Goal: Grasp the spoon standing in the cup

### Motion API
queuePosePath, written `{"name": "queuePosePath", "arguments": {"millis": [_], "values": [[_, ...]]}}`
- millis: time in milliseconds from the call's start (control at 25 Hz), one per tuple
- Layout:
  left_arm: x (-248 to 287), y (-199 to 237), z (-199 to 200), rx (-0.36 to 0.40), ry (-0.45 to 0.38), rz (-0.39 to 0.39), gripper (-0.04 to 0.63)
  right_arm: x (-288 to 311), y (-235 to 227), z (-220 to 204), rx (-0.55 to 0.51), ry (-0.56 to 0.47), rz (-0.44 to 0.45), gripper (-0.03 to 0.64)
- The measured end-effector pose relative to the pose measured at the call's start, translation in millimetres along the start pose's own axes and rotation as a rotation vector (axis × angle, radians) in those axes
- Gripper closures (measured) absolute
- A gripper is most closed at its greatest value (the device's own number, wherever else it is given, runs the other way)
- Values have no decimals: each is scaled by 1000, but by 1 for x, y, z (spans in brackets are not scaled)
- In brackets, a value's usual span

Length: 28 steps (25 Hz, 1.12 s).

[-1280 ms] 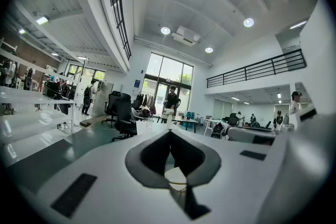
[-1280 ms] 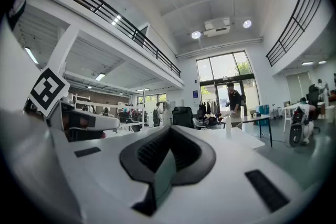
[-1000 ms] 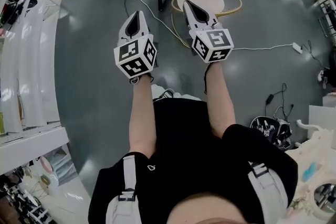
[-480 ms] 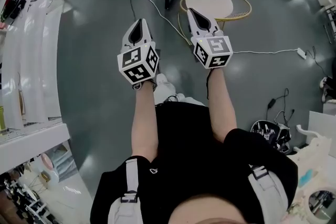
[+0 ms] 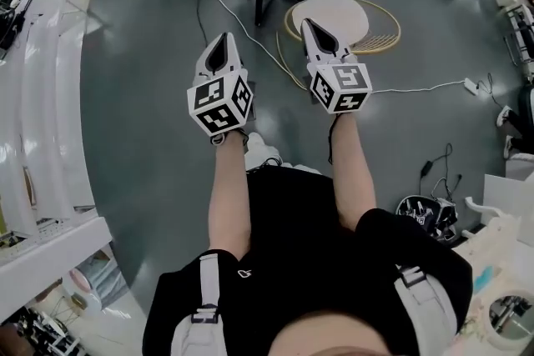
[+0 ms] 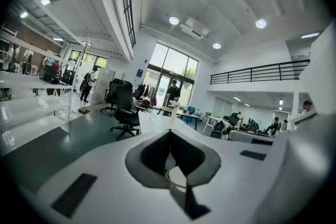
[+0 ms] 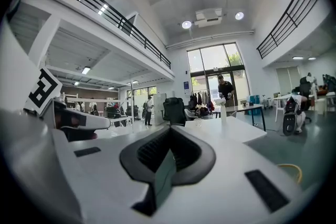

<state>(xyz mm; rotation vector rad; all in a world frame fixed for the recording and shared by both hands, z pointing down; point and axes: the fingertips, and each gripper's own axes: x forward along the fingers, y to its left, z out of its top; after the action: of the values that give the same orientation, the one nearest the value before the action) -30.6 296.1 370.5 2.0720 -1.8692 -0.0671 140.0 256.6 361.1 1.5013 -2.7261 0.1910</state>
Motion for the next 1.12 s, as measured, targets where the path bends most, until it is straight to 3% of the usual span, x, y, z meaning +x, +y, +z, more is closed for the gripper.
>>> {"name": "queuePosePath", "arguments": {"millis": [240,440,880,1120], "values": [[36,54,11,-41,21,21,580,58,16,-11,-2,52,5,611],[58,79,22,-68,21,9,580,92,33,-14,-68,96,28,611],[79,127,54,-114,-33,17,580,138,50,16,-112,69,42,611],[97,123,74,-70,-49,-35,580,144,7,39,-94,8,-50,611]]}}
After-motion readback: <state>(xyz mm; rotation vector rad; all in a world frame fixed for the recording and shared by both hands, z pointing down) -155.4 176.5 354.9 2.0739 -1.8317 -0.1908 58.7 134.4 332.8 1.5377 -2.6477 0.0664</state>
